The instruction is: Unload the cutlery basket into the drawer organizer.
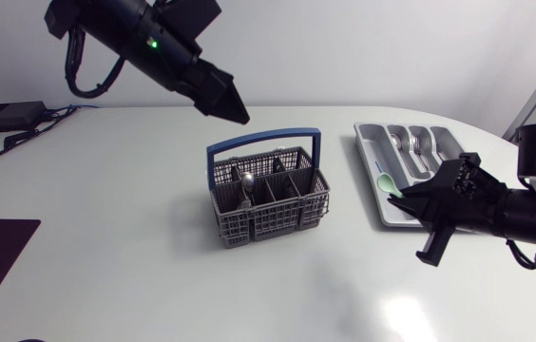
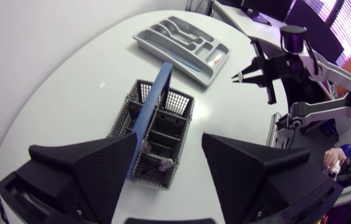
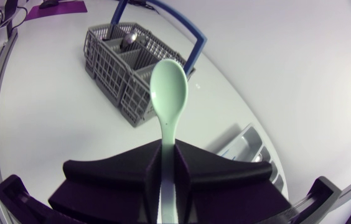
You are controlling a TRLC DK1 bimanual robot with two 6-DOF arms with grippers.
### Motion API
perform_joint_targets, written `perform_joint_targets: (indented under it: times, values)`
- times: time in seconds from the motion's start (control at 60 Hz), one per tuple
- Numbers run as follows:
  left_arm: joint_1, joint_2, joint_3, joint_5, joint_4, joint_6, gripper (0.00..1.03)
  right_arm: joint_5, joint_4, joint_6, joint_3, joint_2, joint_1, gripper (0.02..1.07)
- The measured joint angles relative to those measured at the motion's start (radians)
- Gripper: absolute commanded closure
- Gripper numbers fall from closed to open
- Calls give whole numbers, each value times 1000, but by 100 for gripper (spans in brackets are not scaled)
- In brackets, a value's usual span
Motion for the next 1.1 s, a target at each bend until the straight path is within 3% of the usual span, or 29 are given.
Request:
perform_joint_targets:
  times: [0.2,0.417,0.817,1.1]
  values:
    - [8,-69,-190,-38,28,69,29,-122,-57,-267,76,246,-254,100]
    - [8,-135,-349,-58,108,90,29,-129,-144,-511,237,506,-403,100]
    - [6,-175,-459,-76,162,97,29,51,-206,-817,500,795,-479,99]
    - [-17,-184,-497,-80,176,119,29,135,-155,-884,500,849,-479,75]
